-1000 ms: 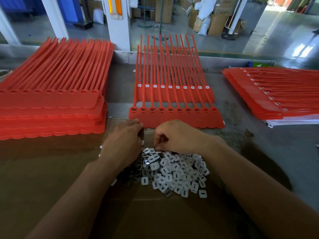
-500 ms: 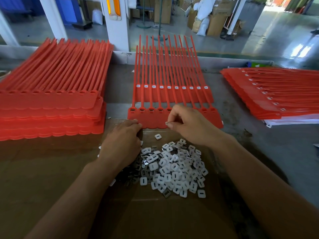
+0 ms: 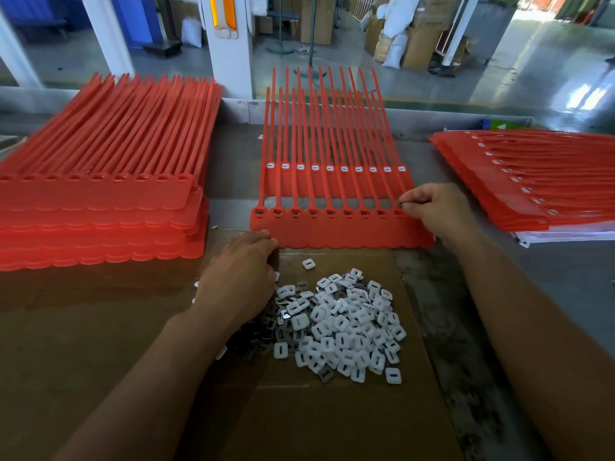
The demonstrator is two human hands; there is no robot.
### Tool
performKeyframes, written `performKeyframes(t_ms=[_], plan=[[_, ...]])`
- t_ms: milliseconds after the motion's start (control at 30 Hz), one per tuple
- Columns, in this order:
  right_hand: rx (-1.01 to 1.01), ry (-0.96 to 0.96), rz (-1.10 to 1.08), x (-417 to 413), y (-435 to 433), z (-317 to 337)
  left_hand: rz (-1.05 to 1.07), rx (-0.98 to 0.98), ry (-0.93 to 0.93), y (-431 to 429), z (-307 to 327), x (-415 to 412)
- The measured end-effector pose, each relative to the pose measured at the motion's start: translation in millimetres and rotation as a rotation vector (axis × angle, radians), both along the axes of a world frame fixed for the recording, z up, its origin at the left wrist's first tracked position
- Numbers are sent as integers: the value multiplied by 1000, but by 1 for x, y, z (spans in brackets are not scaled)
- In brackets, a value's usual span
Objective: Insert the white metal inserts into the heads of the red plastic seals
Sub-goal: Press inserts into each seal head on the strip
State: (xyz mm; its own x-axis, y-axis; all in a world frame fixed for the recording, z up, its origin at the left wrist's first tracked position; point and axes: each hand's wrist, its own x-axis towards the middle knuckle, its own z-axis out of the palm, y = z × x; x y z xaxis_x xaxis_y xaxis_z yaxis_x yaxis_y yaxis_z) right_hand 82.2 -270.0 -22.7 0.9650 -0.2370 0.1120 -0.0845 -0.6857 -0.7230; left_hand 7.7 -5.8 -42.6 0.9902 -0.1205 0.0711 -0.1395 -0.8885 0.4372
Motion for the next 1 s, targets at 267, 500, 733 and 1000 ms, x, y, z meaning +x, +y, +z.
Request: performKeyframes(t_ms=[267,500,733,1000], plan=[[74,62,16,6,-5,-7,-8,8,-3,0,0,0],[-3,126,36,9,-5,-6,-2,13,7,0,0,0],[60,139,-49,15,-5,-8,6,7,2,-1,1,-1],[60,134,-83,18,-5,-10,2,8,-9,0,0,-1]])
